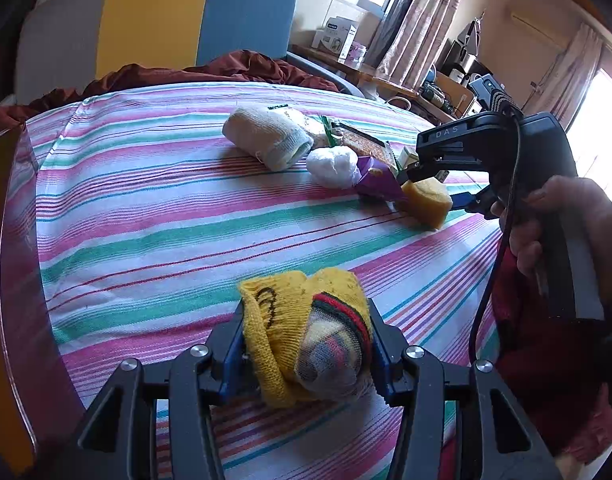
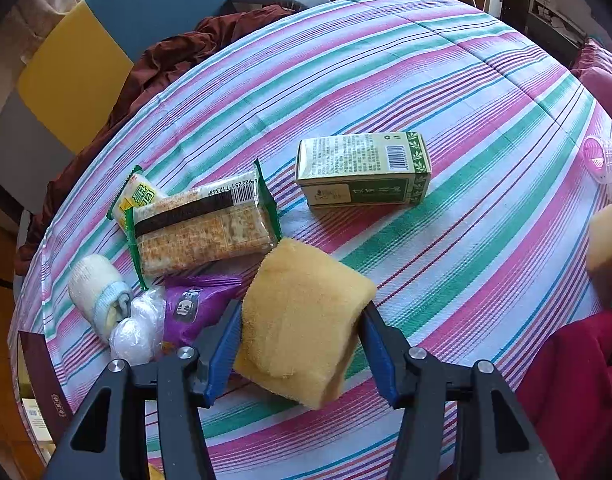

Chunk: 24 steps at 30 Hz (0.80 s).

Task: Organize objects
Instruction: 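Lift the yellow hat with the left gripper while the right gripper grasps another yellow sponge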

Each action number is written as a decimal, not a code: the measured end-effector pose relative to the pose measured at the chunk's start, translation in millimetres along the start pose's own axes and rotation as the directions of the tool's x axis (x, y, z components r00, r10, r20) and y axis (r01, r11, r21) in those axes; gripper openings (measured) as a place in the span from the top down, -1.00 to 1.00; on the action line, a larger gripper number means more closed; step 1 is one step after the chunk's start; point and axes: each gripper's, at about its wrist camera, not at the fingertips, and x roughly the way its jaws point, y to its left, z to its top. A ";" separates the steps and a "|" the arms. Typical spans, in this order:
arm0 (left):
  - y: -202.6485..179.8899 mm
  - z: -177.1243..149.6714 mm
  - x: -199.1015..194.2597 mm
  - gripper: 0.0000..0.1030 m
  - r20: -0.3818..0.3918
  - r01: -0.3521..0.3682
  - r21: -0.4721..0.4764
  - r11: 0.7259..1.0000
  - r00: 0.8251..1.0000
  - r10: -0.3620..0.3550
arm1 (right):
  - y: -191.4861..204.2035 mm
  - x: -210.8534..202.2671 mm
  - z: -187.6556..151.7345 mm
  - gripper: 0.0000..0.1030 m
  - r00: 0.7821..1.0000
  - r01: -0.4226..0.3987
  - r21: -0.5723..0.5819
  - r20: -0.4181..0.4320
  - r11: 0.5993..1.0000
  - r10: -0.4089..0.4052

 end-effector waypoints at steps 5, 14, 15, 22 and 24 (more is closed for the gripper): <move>0.8 -1.1 -2.2 -0.01 -0.005 -0.003 0.002 1.000 1.000 0.003 | -0.3 1.2 0.3 -0.16 1.000 0.003 -0.003 -0.001 1.000 -0.003; -6.0 -7.3 -22.2 0.05 -0.007 -0.073 0.031 0.997 0.997 0.074 | 4.9 0.1 -2.6 -0.16 1.000 0.029 -0.039 0.009 0.999 -0.028; -6.7 -7.8 -25.3 0.06 -0.005 -0.072 0.032 0.997 0.997 0.073 | 4.9 0.2 -2.5 -0.16 1.000 0.030 -0.040 0.009 0.999 -0.029; -1.6 -1.3 -77.4 0.05 0.078 -0.074 0.012 0.997 0.994 0.073 | 3.4 -1.3 -3.2 -0.13 1.000 0.025 -0.038 0.013 0.999 -0.024; 10.1 1.7 -100.8 0.05 0.120 -0.092 -0.020 0.996 0.988 0.093 | 4.2 -1.0 -3.1 -0.12 1.000 0.022 -0.036 0.013 0.999 -0.022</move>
